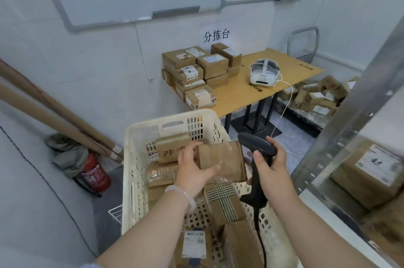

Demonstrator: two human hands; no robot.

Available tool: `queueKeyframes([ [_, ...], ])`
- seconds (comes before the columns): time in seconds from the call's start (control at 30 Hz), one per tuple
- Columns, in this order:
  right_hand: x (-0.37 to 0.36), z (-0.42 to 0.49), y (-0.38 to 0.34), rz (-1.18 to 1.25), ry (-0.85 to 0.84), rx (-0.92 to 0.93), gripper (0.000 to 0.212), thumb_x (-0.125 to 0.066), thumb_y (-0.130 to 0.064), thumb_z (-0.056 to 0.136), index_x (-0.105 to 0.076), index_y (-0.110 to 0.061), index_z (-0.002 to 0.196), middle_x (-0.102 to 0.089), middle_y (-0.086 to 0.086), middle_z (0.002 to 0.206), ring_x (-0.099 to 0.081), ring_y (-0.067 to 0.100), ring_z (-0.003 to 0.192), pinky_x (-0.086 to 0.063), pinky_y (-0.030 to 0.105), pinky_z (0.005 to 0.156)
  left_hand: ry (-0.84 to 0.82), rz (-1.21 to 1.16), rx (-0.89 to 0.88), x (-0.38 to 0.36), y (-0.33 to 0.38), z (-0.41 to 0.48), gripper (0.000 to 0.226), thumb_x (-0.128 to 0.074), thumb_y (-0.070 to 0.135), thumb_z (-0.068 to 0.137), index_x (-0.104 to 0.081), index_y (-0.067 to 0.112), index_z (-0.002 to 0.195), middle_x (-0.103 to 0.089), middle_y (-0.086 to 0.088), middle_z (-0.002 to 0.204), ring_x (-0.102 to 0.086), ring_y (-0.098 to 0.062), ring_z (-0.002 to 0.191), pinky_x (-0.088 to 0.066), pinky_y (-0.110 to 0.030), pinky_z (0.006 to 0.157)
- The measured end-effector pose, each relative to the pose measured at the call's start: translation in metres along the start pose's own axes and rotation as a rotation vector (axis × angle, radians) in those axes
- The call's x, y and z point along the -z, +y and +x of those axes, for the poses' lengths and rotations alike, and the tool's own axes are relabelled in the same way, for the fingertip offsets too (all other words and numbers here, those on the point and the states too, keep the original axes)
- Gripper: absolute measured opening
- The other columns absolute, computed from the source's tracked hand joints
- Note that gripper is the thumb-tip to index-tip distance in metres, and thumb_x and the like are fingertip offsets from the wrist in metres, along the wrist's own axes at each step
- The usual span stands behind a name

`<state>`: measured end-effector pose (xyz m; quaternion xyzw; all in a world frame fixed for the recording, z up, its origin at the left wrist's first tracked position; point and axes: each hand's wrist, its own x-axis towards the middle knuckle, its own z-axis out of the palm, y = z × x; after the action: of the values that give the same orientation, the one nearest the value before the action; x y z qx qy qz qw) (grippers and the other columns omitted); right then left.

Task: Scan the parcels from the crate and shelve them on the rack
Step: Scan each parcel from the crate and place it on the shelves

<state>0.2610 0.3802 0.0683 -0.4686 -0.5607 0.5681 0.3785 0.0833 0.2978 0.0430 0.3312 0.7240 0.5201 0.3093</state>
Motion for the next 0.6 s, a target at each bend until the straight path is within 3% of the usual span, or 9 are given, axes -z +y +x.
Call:
queueKeyframes([
  [0.13, -0.006, -0.025, -0.003, 0.099, 0.068, -0.016, 0.040, -0.060, -0.030, 0.097, -0.044, -0.066, 0.108, -0.064, -0.016, 0.103, -0.073, 0.021, 0.075, -0.057, 0.033, 0.052, -0.056, -0.005, -0.046, 0.014, -0.004, -0.014, 0.065, -0.088, 0.025, 0.071, -0.045, 0.058, 0.105, -0.044, 0.011, 0.128, -0.052, -0.017, 0.116, -0.058, -0.044, 0.090],
  [0.27, -0.009, -0.049, -0.001, 0.117, 0.109, -0.010, 0.042, -0.060, -0.030, 0.097, -0.043, -0.058, 0.122, -0.063, -0.011, 0.110, -0.073, 0.014, 0.079, -0.058, 0.035, 0.052, -0.002, -0.091, -0.034, 0.024, -0.001, -0.021, 0.020, -0.075, 0.046, 0.082, -0.059, 0.038, 0.091, -0.053, 0.006, 0.120, -0.056, -0.012, 0.105, -0.052, -0.041, 0.095],
  [0.33, -0.010, -0.062, 0.001, 0.065, 0.107, -0.012, 0.043, -0.059, -0.032, 0.098, -0.042, -0.069, 0.112, -0.065, -0.009, 0.106, -0.073, 0.024, 0.068, -0.059, 0.037, 0.052, 0.047, -0.107, -0.014, 0.027, -0.003, -0.021, 0.019, -0.067, 0.047, 0.088, -0.063, 0.030, 0.084, -0.058, 0.007, 0.113, -0.058, -0.011, 0.099, -0.053, -0.041, 0.092],
  [0.4, -0.011, -0.074, 0.003, 0.012, 0.113, -0.022, 0.043, -0.058, -0.035, 0.097, -0.041, -0.074, 0.104, -0.067, -0.007, 0.102, -0.071, 0.032, 0.062, -0.061, 0.045, 0.056, 0.044, -0.133, -0.019, 0.030, -0.002, -0.023, 0.007, -0.072, 0.038, 0.087, -0.066, 0.036, 0.085, -0.061, 0.009, 0.113, -0.061, -0.008, 0.099, -0.053, -0.029, 0.084],
  [0.47, -0.011, -0.083, 0.005, 0.001, 0.133, -0.018, 0.044, -0.058, -0.034, 0.098, -0.041, -0.075, 0.101, -0.067, -0.010, 0.098, -0.071, 0.032, 0.062, -0.061, 0.046, 0.058, -0.054, -0.192, -0.024, 0.031, -0.004, -0.025, 0.029, -0.077, 0.026, 0.084, -0.067, 0.047, 0.102, -0.063, 0.011, 0.121, -0.061, -0.005, 0.108, -0.052, -0.027, 0.089],
  [0.53, -0.010, -0.090, 0.004, 0.001, 0.150, -0.009, 0.044, -0.058, -0.033, 0.098, -0.041, -0.073, 0.103, -0.069, -0.014, 0.090, -0.071, 0.033, 0.059, -0.060, 0.044, 0.055, -0.171, -0.272, 0.037, 0.033, -0.006, -0.027, 0.055, -0.077, 0.018, 0.082, -0.060, 0.048, 0.126, -0.063, 0.012, 0.127, -0.059, -0.006, 0.116, -0.052, -0.035, 0.098],
  [0.6, -0.007, -0.098, 0.001, -0.007, 0.155, 0.008, 0.042, -0.057, -0.032, 0.098, -0.040, -0.070, 0.107, -0.068, -0.015, 0.089, -0.070, 0.035, 0.058, -0.060, 0.042, 0.052, -0.281, -0.335, 0.087, 0.035, -0.007, -0.029, 0.068, -0.076, 0.014, 0.081, -0.054, 0.050, 0.135, -0.067, 0.012, 0.125, -0.061, -0.011, 0.119, -0.050, -0.043, 0.103],
])
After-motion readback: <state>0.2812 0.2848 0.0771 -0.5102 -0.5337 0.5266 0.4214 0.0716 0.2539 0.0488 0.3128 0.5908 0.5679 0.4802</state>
